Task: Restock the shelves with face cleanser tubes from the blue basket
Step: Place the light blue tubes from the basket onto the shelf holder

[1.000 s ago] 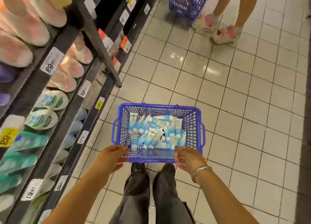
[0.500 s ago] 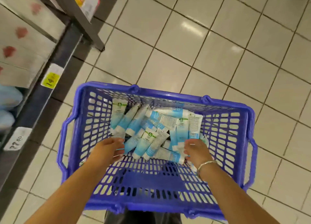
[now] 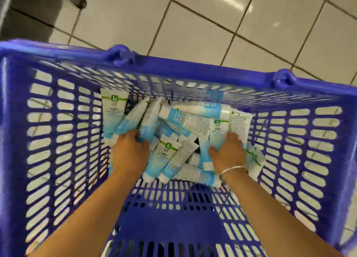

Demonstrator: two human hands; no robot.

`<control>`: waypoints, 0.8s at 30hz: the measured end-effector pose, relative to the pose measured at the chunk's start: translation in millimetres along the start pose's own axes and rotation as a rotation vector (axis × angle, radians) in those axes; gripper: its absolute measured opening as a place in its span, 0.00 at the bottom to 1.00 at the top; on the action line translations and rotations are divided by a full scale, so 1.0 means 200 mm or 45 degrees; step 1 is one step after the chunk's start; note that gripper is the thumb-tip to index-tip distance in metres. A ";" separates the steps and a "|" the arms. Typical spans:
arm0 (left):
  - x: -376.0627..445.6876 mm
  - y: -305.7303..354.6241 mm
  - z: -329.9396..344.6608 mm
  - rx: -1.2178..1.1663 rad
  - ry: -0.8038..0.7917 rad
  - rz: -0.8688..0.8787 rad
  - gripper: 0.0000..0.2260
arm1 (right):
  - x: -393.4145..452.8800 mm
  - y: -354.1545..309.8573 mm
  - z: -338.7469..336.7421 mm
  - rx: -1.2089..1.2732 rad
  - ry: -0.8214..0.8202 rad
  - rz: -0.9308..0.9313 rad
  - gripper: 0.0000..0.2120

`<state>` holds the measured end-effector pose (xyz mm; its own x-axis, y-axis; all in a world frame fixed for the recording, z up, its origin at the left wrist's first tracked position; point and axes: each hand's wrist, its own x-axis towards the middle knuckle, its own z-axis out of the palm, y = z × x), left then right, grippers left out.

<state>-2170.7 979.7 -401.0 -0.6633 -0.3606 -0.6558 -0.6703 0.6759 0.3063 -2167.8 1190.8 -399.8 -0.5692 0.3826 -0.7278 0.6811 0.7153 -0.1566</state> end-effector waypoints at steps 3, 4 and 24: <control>-0.02 0.00 0.06 -0.031 -0.087 -0.070 0.16 | -0.02 0.01 0.01 0.600 -0.170 0.314 0.18; -0.01 0.00 0.07 -0.034 -0.100 -0.088 0.16 | -0.04 0.02 0.01 0.828 -0.229 0.432 0.11; -0.32 0.09 -0.21 -1.430 -0.734 -0.601 0.13 | -0.44 -0.06 -0.18 1.325 -0.288 0.331 0.02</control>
<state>-2154.1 988.0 -324.0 -0.2480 0.0965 -0.9639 -0.8863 -0.4244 0.1855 -2143.0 1169.3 -309.9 -0.3263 0.2582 -0.9093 0.8843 -0.2566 -0.3901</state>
